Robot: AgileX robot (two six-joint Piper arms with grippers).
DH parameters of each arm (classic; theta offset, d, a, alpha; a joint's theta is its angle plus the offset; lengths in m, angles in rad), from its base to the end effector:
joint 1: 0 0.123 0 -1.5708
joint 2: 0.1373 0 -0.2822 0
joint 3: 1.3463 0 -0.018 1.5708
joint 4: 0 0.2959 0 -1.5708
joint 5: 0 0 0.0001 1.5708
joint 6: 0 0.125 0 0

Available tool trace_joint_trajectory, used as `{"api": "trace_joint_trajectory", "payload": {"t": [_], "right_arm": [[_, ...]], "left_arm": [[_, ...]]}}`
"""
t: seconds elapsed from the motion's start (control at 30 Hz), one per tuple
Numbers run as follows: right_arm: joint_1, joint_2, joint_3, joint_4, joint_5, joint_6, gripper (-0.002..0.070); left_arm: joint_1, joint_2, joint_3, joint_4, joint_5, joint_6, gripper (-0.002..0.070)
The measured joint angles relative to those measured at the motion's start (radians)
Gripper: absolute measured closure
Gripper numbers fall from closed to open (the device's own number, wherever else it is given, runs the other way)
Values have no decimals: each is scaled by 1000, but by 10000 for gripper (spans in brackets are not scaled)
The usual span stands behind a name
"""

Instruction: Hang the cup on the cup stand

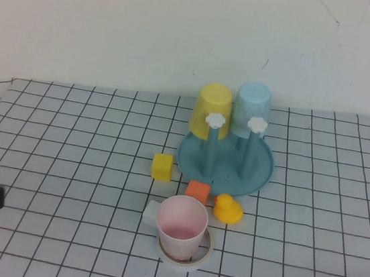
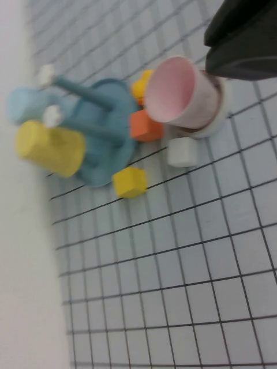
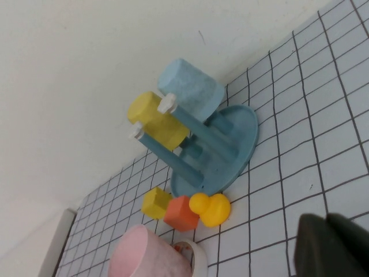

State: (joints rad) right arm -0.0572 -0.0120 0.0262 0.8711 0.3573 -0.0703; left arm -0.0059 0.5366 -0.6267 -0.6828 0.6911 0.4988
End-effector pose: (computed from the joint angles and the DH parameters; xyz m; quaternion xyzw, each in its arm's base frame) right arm 0.1343 0.0259 0.1782 0.2230 0.7269 0.3198 0.5653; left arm 0.1729 -0.0513 0.3251 0.0916 0.8167 -0.1890 0.5375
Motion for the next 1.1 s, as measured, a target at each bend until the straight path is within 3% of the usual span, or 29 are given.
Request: {"api": "trace_joint_trajectory", "payload": {"t": [0.2,0.4,0.57,0.83,1.0,1.1], "right_arm": [[0,0,0,2,2,-29,678],[0,0,0,2,2,-33,678],[0,0,0,4,7,-35,678],[0,0,0,4,11,-36,678],[0,0,0,4,13,-36,678],[0,0,0,4,13,-40,678]], "left_arm": [[0,312,-278,69,227,126,678],[-19,557,-501,162,341,134,677],[-167,703,-625,351,362,27,677],[-496,933,-766,654,396,-173,677],[-617,1079,-836,727,413,-242,676],[-643,1166,-885,740,429,-269,642]]}}
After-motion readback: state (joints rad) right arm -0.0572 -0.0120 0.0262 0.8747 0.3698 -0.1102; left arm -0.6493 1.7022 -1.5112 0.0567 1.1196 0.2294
